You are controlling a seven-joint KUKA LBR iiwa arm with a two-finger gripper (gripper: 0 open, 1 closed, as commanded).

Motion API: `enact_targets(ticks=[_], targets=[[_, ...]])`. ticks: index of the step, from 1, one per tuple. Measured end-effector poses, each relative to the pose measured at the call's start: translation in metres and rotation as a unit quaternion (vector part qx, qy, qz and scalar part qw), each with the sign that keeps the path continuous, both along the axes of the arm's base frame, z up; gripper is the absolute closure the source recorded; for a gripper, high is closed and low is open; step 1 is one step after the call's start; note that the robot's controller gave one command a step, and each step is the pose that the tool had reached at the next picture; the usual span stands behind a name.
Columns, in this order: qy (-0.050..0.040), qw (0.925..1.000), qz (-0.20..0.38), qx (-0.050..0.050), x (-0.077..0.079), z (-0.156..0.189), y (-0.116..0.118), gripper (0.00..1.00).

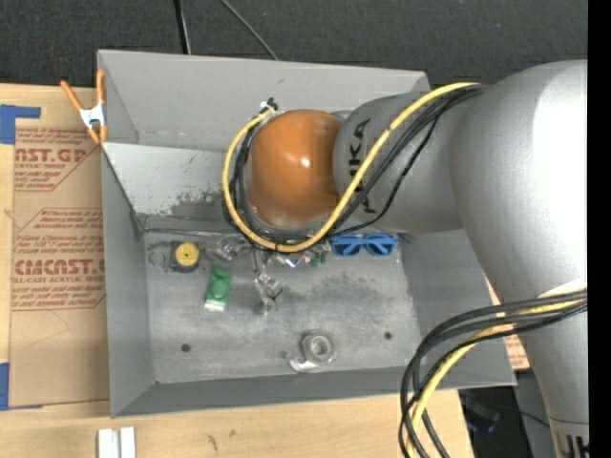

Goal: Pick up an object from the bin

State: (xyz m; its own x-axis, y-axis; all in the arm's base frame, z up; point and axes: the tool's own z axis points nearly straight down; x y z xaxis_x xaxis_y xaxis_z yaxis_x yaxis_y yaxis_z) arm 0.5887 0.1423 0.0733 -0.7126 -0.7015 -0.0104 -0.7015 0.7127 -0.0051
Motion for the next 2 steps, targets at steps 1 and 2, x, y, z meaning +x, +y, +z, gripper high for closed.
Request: enact_targets(ticks=[1,2], targets=[[0.0009,0.9984,0.057,-0.001,0.003,0.0,0.018,0.0],[0.0005,0.9914,0.131,-0.001,-0.002,0.0,0.044,0.0]])
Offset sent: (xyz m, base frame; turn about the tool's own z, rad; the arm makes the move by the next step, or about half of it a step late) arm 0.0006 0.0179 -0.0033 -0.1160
